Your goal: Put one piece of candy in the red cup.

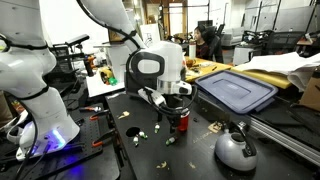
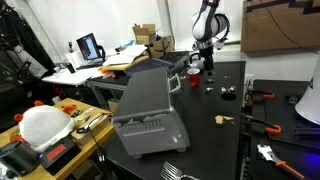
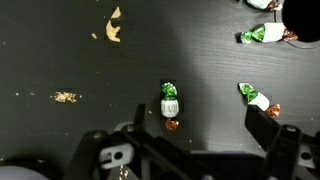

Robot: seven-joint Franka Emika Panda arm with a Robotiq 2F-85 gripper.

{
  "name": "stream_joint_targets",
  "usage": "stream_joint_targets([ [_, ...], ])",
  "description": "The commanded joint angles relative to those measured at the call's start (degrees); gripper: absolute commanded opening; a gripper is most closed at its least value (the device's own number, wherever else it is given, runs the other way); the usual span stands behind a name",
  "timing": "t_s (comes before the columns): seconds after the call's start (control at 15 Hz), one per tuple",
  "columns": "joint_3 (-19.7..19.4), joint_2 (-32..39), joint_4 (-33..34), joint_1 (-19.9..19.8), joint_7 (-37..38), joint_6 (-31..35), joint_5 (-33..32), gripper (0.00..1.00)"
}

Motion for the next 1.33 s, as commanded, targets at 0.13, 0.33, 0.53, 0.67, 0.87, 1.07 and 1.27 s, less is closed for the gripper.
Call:
stream_joint_targets([
  [0.13, 1.81, 3.88, 5.89, -3.2, -1.63, -1.41, 4.02, 1.0],
  [0.33, 1.89, 5.59, 7.82, -4.28, -1.31, -1.65, 4.26, 1.0],
  [0.53, 1.85, 6.83, 8.75, -5.38, -1.43, -1.87, 3.98, 1.0],
  [0.67, 2.07, 7.28, 8.8, -6.09, -1.52, -1.95, 4.19, 1.0],
  [0.87, 2.56, 7.46, 8.26, -7.03, -2.18, -2.36, 4.51, 1.0],
  [1.07, 2.79, 7.69, 7.61, -7.49, -2.26, -2.28, 4.32, 1.0],
  [1.27, 3.25, 7.74, 6.64, -7.91, -2.6, -1.8, 4.26, 1.0],
])
